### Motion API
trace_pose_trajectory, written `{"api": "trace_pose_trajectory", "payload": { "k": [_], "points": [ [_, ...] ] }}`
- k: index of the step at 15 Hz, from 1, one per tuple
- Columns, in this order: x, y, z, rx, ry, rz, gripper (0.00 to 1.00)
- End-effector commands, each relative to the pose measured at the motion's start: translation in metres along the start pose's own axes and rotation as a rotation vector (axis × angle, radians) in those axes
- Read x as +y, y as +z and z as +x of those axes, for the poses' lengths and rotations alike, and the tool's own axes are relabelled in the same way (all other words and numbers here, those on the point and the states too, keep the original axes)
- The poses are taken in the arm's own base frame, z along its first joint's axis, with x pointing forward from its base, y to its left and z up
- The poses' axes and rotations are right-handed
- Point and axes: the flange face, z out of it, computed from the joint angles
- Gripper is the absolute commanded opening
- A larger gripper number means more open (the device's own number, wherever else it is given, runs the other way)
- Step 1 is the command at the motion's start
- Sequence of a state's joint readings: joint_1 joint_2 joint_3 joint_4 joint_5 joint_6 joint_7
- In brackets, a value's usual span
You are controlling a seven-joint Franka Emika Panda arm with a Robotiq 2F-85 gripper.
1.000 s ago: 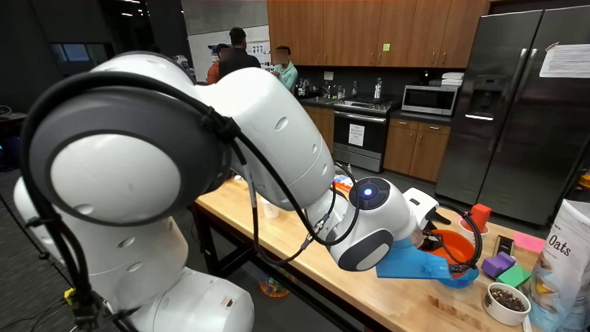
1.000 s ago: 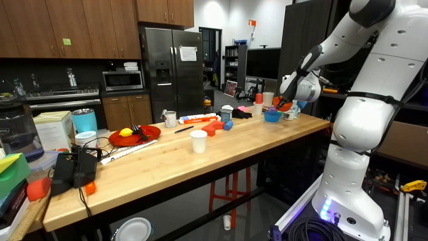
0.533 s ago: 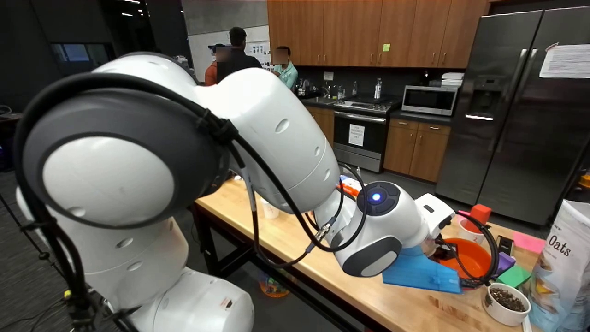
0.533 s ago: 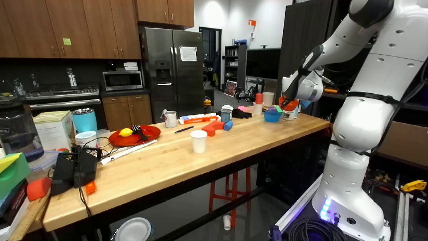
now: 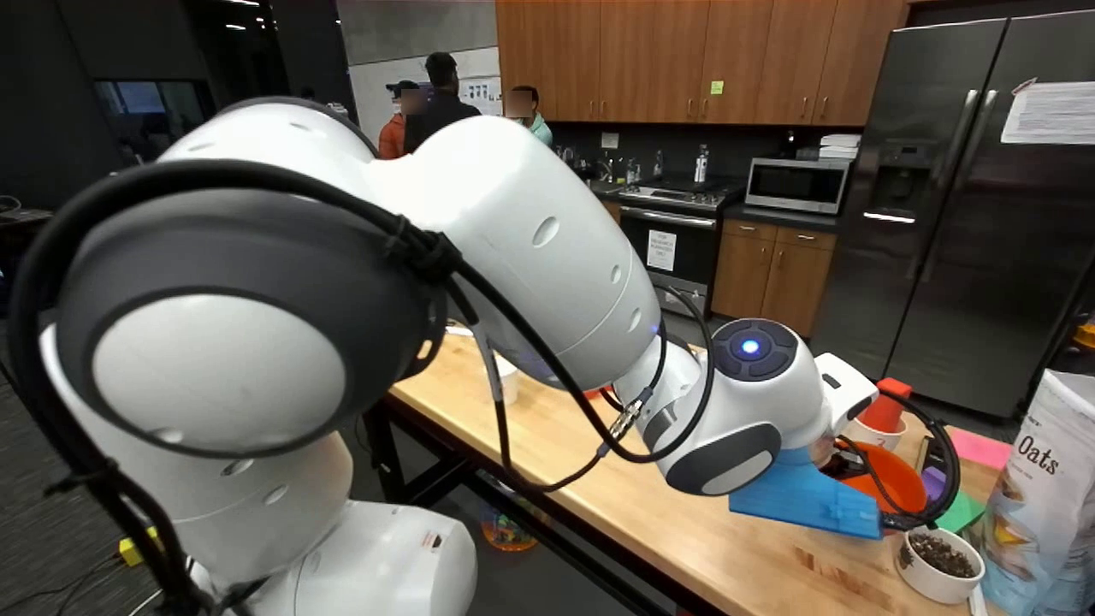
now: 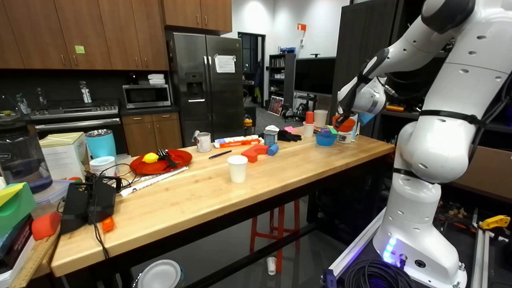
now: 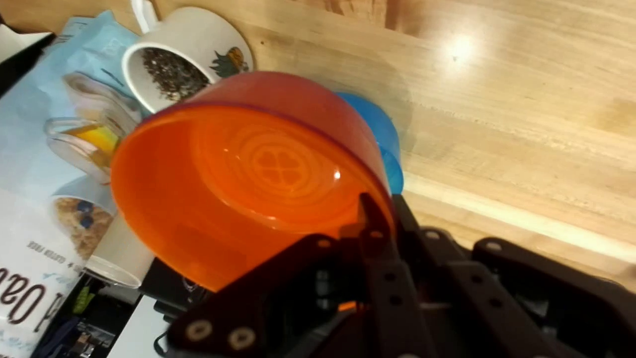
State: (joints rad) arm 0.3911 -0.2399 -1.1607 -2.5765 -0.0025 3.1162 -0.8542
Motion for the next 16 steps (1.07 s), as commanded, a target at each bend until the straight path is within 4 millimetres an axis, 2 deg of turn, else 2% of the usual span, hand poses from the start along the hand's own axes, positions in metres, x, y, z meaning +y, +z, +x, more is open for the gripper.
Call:
{"api": "trace_pose_trajectory", "payload": {
  "k": [1, 3, 8, 11, 16],
  "points": [
    [-0.003, 0.012, 0.014, 0.005, 0.008, 0.118, 0.02],
    [-0.005, 0.022, 0.016, -0.002, 0.015, 0.158, 0.02],
    [0.005, 0.04, 0.004, -0.022, 0.037, 0.187, 0.02],
    [0.017, 0.043, 0.002, 0.018, 0.027, 0.135, 0.02],
    [0.025, 0.045, 0.014, 0.122, -0.071, 0.062, 0.02]
  ]
}}
